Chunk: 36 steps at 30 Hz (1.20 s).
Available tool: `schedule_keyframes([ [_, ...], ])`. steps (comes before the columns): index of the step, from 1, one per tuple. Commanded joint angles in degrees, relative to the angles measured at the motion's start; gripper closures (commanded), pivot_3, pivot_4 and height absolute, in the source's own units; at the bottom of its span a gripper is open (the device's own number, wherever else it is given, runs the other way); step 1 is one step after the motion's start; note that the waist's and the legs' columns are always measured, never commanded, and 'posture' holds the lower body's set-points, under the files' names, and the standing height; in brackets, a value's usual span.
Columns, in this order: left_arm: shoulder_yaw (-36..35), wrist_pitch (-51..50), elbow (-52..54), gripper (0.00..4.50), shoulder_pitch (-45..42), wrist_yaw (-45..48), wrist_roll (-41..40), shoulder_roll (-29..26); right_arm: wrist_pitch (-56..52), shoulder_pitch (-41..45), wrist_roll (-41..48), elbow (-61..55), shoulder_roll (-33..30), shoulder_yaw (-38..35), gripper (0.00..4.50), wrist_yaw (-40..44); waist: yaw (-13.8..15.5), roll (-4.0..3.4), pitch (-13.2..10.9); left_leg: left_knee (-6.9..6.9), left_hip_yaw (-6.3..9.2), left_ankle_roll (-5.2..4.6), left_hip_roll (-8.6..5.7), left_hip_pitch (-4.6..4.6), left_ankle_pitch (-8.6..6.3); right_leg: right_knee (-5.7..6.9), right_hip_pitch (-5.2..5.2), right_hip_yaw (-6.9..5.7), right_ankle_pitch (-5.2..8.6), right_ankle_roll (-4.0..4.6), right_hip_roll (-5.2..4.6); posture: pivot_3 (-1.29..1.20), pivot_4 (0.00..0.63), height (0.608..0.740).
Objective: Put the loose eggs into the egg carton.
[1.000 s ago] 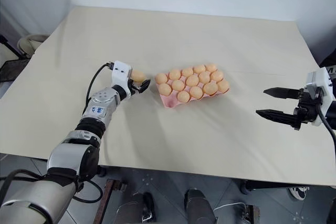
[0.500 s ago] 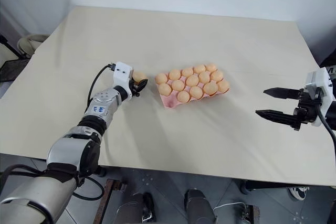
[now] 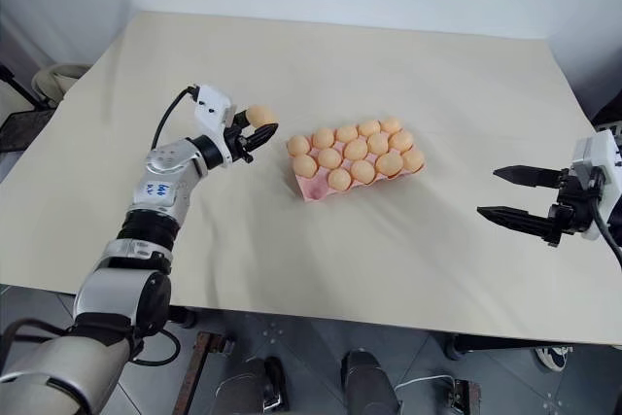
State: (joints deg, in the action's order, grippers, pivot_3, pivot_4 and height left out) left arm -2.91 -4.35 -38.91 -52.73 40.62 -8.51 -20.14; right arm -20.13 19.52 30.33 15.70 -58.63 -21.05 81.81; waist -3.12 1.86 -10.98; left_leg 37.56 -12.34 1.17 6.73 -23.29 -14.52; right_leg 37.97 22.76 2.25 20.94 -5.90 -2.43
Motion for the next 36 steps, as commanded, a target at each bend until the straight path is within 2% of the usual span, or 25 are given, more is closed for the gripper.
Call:
schedule_keyframes([
  [1, 4.23, -8.00, 13.54, 2.50, 3.12, 8.66, -3.48, -0.62, 0.29, 0.32, 1.11, -1.78, -0.74, -2.05, 0.00, -0.95, 0.01, 0.00, 0.00, 0.07, 0.00, 0.00, 0.02, 0.00, 0.00, 0.04, 0.00, -0.01, 0.00, 0.00, 0.01, 0.00, 0.150, 0.740],
  [4, 7.40, -12.04, 18.20, 2.50, 4.74, 11.36, -3.35, -0.22, 0.31, -0.53, 1.57, -2.71, -0.12, -2.46, 0.00, -1.74, 0.05, 0.00, 0.00, 0.28, 0.01, -0.02, 0.04, -0.01, 0.01, 0.11, -0.07, 0.02, 0.00, 0.00, 0.03, 0.00, 0.150, 0.740],
  [11, 11.12, -12.56, 14.43, 2.50, 1.76, 11.00, -0.44, 2.28, -0.29, -7.24, 3.64, -7.15, 0.58, -6.77, 0.00, -3.86, 0.10, 0.00, 0.00, 0.47, 0.28, -0.29, -0.12, 0.02, 0.09, 0.05, -0.35, 0.05, -0.10, -0.10, -0.12, 0.00, 0.150, 0.740],
  [22, 13.04, -13.17, 7.42, 2.50, -2.17, 11.27, 3.30, 1.93, -1.31, -16.70, 6.19, -13.49, 2.14, -12.75, 0.00, -7.36, -0.04, 0.00, 0.00, 0.36, 0.30, -0.27, -0.08, 0.01, 0.03, -0.04, -0.30, 0.05, -0.09, -0.09, -0.07, 0.00, 0.150, 0.740],
  [30, 13.02, -14.99, 8.31, 0.04, -2.36, 12.37, 3.51, 1.51, -1.29, -16.11, 6.23, -13.57, 2.16, -12.18, 0.00, -8.49, -0.06, 0.00, 0.00, 0.41, 0.30, -0.31, -0.10, 0.01, 0.03, -0.01, -0.33, 0.05, -0.09, -0.09, -0.10, 0.00, 0.150, 0.740],
  [36, 11.82, -16.25, 11.02, 0.04, -2.29, 11.66, 3.20, 0.09, -0.93, -14.27, 5.78, -12.62, 2.29, -10.65, 0.00, -8.61, -0.07, 0.00, 0.00, 0.40, 0.30, -0.31, -0.10, 0.01, 0.03, -0.01, -0.32, 0.05, -0.09, -0.09, -0.10, 0.00, 0.150, 0.740],
])
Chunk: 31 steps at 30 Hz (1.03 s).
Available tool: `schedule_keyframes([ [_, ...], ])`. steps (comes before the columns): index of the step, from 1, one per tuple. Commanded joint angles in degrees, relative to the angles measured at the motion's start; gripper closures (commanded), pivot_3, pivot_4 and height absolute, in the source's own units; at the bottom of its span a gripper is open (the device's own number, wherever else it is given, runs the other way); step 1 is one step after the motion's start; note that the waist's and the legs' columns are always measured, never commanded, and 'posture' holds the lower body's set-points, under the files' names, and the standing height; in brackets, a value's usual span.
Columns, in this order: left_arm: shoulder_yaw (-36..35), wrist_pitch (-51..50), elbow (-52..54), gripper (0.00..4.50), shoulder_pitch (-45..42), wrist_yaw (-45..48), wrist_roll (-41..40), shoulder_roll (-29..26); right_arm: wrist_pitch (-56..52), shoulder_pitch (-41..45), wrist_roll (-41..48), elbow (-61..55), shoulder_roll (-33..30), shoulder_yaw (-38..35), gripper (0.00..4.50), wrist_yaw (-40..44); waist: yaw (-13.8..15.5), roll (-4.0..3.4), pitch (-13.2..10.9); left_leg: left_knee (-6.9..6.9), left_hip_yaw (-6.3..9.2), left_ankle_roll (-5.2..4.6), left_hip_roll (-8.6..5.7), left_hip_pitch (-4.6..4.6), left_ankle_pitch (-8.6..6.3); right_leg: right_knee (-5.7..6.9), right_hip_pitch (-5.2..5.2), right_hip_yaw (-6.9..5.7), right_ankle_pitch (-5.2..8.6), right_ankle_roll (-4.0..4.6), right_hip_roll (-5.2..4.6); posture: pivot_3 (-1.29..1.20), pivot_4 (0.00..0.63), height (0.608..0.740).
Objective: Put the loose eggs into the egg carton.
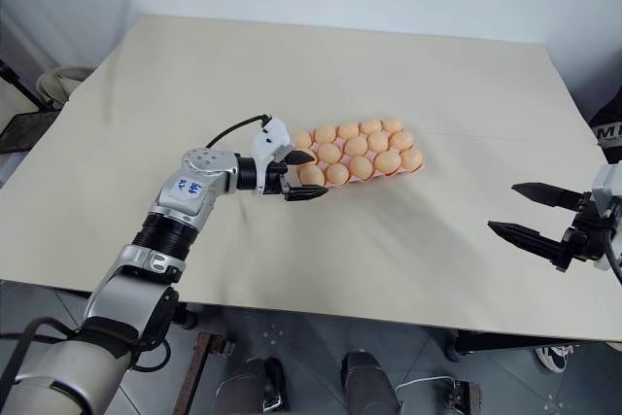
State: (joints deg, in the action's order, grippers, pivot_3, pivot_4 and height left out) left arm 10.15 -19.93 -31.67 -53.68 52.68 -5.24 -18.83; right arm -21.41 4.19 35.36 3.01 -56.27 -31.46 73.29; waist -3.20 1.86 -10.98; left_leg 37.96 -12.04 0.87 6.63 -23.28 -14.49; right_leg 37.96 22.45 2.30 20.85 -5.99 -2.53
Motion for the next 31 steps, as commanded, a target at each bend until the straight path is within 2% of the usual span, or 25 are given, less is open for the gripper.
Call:
schedule_keyframes([
  [1, -1.76, -2.25, 4.76, 0.04, -1.53, 0.27, -0.95, -1.78, 0.38, 1.35, 0.68, 0.20, -0.03, -0.05, 0.00, -0.09, 0.01, 0.00, 0.00, -0.01, 0.00, 0.00, 0.00, 0.00, 0.00, 0.00, 0.00, 0.00, 0.00, 0.00, 0.00, 0.00, 0.150, 0.740],
  [7, -8.21, -10.21, 16.59, 0.04, 0.92, 4.76, -9.12, -7.69, 0.98, 3.05, 0.38, 1.74, -0.25, 1.14, 0.00, 0.50, 0.01, 0.00, 0.00, -0.06, -0.01, 0.01, 0.04, -0.03, 0.00, -0.01, 0.04, -0.05, 0.00, 0.00, 0.02, 0.00, 0.150, 0.740],
  [11, -12.24, -6.69, 21.07, 0.04, 4.21, 6.72, -11.93, -11.64, 1.40, 4.89, -0.01, 3.28, -0.51, 2.33, 0.00, 1.04, 0.00, -0.02, 0.01, -0.05, -0.07, 0.03, 0.05, 0.01, 0.00, 0.02, 0.02, -0.04, 0.01, -0.01, 0.02, 0.00, 0.150, 0.740],
  [15, -16.66, -3.51, 25.56, 0.04, 9.90, 11.01, -13.54, -20.20, 2.08, 7.35, -0.64, 5.41, -1.03, 3.53, 0.00, 2.14, -0.34, -0.02, 0.01, 0.00, -0.11, 0.01, 0.06, 0.03, 0.01, 0.06, 0.03, -0.01, 0.00, -0.01, 0.02, 0.00, 0.150, 0.740],
  [21, -21.81, -2.31, 24.33, 0.04, 18.20, 18.41, -15.79, -32.77, 3.27, 10.36, -1.89, 8.95, -2.02, 4.84, 0.00, 4.12, -0.25, -0.02, 0.01, -0.07, -0.13, 0.02, 0.07, 0.03, 0.00, 0.01, 0.05, -0.03, 0.02, 0.03, 0.00, 0.00, 0.150, 0.740],
  [25, -22.78, -1.20, 22.62, 0.04, 19.97, 21.27, -16.96, -35.36, 4.03, 13.40, -2.96, 11.19, -1.85, 6.81, 0.00, 5.04, 0.23, -0.02, 0.01, -0.09, -0.12, -0.03, 0.03, 0.02, -0.04, -0.01, 0.06, -0.10, 0.04, 0.07, -0.09, 0.00, 0.150, 0.740],
  [31, -23.58, 1.17, 21.36, 0.04, 19.87, 23.63, -19.06, -35.40, 4.61, 16.59, -3.72, 12.95, -1.46, 9.00, 0.00, 5.96, -0.04, -0.02, 0.01, -0.12, -0.15, 0.00, 0.06, 0.01, -0.16, -0.01, 0.09, -0.11, 0.06, 0.14, -0.11, 0.00, 0.150, 0.740],
])
